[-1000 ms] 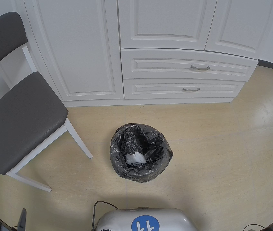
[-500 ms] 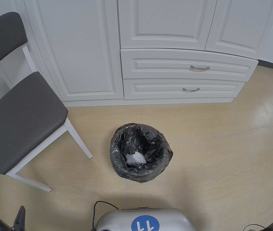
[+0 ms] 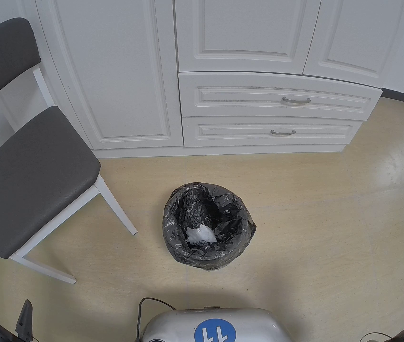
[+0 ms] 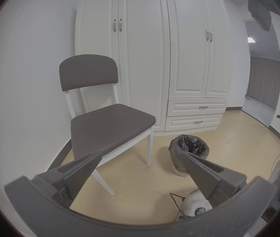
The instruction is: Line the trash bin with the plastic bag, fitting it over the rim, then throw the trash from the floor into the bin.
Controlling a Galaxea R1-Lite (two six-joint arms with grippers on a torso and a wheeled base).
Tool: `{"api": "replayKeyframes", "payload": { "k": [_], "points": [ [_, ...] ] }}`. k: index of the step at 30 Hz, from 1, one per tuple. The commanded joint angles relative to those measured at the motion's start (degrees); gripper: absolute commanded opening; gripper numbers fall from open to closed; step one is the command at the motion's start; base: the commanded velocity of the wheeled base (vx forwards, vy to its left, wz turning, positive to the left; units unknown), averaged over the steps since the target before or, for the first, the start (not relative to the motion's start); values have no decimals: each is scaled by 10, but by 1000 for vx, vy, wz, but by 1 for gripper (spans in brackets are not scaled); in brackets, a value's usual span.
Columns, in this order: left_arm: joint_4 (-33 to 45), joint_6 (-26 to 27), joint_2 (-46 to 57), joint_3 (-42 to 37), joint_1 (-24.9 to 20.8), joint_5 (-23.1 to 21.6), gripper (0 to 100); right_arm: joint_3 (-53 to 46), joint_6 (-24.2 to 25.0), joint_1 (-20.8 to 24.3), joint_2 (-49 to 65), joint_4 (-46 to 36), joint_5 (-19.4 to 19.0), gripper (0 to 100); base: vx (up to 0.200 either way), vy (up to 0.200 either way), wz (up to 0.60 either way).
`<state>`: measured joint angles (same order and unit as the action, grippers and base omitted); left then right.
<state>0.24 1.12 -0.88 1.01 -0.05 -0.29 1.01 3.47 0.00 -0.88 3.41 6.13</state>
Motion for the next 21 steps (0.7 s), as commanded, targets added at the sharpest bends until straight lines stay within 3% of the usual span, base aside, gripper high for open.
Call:
{"api": "replayKeyframes", "payload": {
  "k": [1, 3, 7, 9, 21],
  "points": [
    [-1, 1, 8, -9, 0, 1, 100, -5, -40, 0, 8, -10, -113, 100, 0, 0, 0],
    [-1, 1, 8, -9, 0, 1, 100, -3, -44, 0, 9, -20, -125, 100, 0, 0, 0],
    [-2, -4, 8, -9, 0, 2, 100, -10, -69, 1, 9, -21, -100, 100, 0, 0, 0],
    [-2, 1, 8, -9, 0, 2, 100, -9, -51, 1, 8, -31, -75, 100, 0, 0, 0],
    [-2, -3, 8, -9, 0, 2, 100, -9, -37, 0, 9, -31, -70, 100, 0, 0, 0]
  ]
}}
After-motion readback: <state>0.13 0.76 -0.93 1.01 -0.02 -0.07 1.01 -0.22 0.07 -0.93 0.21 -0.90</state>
